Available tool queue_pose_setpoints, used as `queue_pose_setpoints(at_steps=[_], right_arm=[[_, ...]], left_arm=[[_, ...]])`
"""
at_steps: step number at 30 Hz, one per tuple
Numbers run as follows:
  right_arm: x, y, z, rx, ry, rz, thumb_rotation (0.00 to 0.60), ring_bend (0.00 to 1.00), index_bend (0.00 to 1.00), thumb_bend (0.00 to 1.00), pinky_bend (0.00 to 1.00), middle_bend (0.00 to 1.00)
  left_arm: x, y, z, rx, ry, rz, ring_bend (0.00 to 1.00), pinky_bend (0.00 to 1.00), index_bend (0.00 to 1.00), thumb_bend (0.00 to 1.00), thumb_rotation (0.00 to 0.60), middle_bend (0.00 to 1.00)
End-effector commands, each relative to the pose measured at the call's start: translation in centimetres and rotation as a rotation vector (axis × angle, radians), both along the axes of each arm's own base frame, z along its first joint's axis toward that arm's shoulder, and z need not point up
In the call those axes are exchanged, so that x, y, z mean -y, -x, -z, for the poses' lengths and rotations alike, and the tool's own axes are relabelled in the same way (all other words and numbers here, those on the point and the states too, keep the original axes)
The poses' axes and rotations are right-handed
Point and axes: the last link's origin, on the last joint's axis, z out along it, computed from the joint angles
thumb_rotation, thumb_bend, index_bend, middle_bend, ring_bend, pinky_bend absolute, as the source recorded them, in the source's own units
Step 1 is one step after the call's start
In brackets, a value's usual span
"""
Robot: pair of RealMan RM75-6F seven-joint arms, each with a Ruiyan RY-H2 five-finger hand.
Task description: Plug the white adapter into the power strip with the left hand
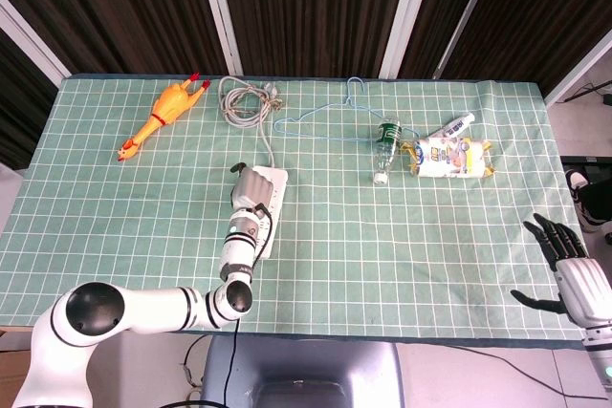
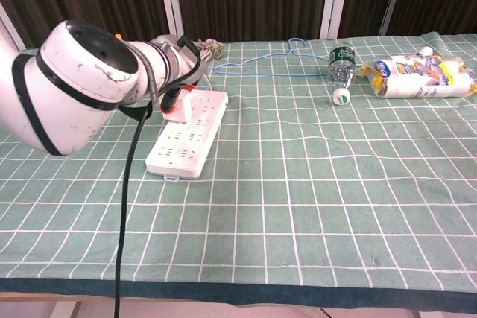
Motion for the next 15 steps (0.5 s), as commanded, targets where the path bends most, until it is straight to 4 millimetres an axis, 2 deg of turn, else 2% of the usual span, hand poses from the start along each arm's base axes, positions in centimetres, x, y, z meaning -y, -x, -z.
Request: queue_pose_setpoints(at_steps=[1, 8, 15], right_arm=[[-0.1, 0.1, -0.1, 0.002, 0.003, 0.002, 0.6, 0.0, 0.0, 0.0, 0.11, 0.05], [-0.3, 0.5, -0.1, 0.006, 0.006, 0.014, 0.6, 0.0, 0.0, 0.0, 0.11, 0.05], [-0.4, 0.8, -0.1, 0.008, 0.009, 0.02, 0.6, 0.0, 0.0, 0.0, 0.11, 0.05]], left_arm=[[-0.1, -0.6, 0.5, -0.021, 0.001, 0.0, 0.63, 0.28, 0.78, 0.35, 0.6, 0.85], [-0.4, -0.8, 1.6, -0.046, 0.007, -0.014, 0.63, 0.27, 0.78, 0.35, 0.6, 0.85], [-0.7, -0.4, 1.7, -0.037, -0.004, -0.03, 0.62, 0.27, 0.76, 0.35, 0.6, 0.82]])
